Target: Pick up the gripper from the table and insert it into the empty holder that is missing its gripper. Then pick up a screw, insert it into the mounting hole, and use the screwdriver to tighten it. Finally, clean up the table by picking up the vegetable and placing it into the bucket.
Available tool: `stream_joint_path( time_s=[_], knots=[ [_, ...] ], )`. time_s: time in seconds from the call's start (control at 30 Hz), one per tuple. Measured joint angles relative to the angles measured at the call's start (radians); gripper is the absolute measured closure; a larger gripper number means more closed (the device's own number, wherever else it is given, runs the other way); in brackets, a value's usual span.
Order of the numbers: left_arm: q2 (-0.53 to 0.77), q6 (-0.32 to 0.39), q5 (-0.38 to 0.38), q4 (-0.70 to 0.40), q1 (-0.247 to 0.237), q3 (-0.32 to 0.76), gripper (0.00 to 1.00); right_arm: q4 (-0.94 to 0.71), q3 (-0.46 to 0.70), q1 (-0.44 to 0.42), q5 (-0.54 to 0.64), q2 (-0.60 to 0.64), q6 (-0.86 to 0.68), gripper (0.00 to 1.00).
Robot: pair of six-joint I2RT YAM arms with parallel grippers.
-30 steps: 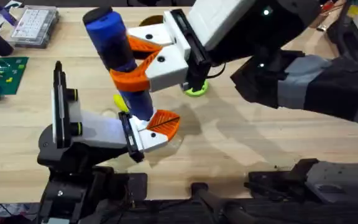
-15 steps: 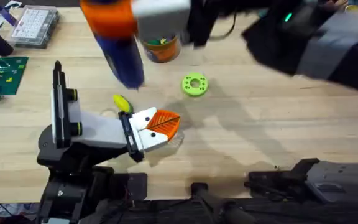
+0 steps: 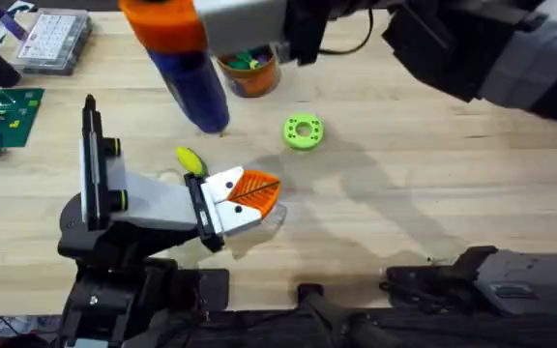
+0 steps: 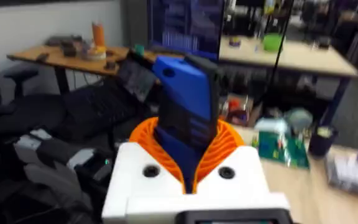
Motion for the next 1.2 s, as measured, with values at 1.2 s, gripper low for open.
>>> stream_joint_path(
  time_s=[1.2],
  knots=[
    [0.0,0.0,0.0,0.0,0.0,0.0,0.98,-1.364,0.242,-0.228,1.217,0.038,-0.755,0.957]
  ],
)
